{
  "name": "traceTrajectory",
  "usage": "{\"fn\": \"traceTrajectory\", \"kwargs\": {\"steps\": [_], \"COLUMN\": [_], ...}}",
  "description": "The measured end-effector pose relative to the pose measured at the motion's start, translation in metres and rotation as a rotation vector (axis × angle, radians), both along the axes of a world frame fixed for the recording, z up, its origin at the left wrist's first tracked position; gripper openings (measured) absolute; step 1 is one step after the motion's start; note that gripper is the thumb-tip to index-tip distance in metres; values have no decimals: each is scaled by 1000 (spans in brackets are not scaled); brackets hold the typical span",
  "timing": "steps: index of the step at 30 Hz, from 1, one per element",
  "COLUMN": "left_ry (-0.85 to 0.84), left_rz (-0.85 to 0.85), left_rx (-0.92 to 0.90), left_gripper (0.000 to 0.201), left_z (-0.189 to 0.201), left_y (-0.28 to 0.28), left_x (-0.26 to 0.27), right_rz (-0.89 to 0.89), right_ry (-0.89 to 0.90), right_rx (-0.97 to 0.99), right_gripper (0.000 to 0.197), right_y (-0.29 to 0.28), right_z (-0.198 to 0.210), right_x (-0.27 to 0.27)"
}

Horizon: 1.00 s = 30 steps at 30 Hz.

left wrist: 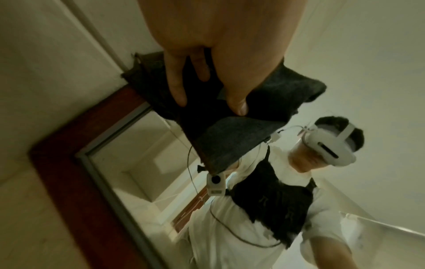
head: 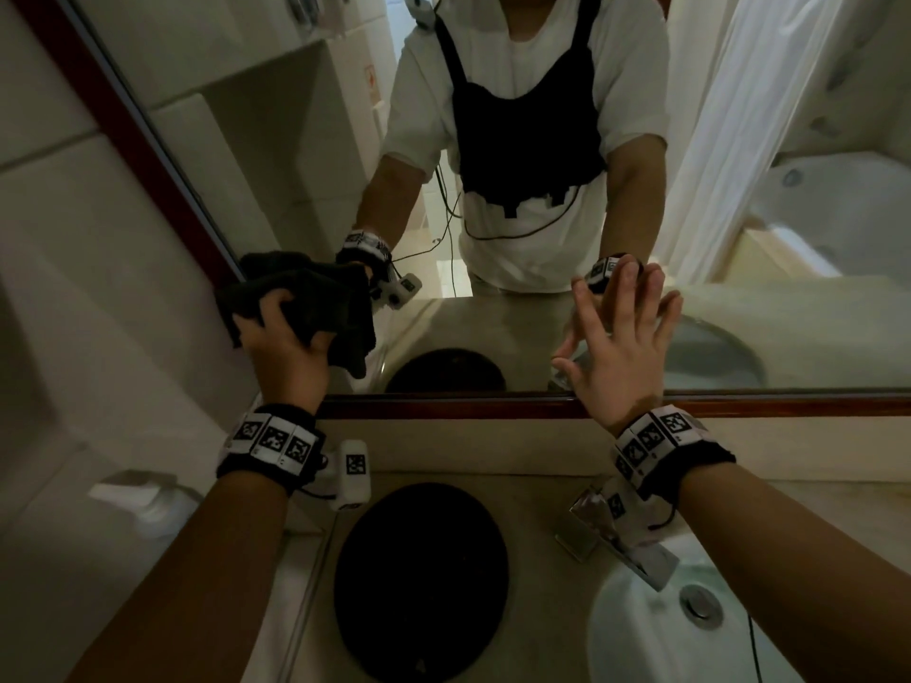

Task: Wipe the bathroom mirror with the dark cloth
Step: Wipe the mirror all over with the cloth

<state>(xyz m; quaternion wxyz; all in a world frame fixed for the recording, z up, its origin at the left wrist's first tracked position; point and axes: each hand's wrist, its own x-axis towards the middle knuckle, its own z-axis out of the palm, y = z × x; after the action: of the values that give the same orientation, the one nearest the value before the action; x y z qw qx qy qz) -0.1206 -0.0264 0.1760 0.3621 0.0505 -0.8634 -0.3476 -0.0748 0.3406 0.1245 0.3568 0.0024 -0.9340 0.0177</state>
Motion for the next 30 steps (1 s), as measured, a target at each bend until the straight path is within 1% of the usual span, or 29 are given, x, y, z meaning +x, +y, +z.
{"fn": "traceTrajectory", "kwargs": {"steps": [2,5,6,8,10,17,21,24,26,28,30], "left_ry": [-39,-190,-205,-167,-139,-112,-183,-221,-202,-147,-122], "left_rz": [-9,1,9,6,16,-9,-2,-33,-56,-22,31], "left_rx": [41,128,156,175,189,155,146,147,143,127,94], "left_gripper": [62,65,66,63,58,54,56,60,62,66,64], "left_z": [-13,-53,-67,-90,-98,-91,-77,-61,-46,-27,-5], "left_y": [6,16,18,24,28,23,24,15,11,10,12], "left_x": [2,10,11,14,12,11,9,2,0,-3,-2], "right_rz": [-6,-5,-3,-1,4,-8,-10,9,24,33,37], "right_ry": [2,5,7,3,2,-19,-42,-33,-21,1,35], "right_rx": [1,5,6,10,18,11,27,29,34,20,-21], "right_gripper": [109,107,106,106,106,109,112,108,103,95,87], "right_y": [0,1,1,2,3,1,1,3,7,10,13], "right_z": [0,-1,-2,-3,-4,-1,4,10,14,19,28], "right_x": [0,0,-1,-2,-3,0,6,15,22,28,32]}}
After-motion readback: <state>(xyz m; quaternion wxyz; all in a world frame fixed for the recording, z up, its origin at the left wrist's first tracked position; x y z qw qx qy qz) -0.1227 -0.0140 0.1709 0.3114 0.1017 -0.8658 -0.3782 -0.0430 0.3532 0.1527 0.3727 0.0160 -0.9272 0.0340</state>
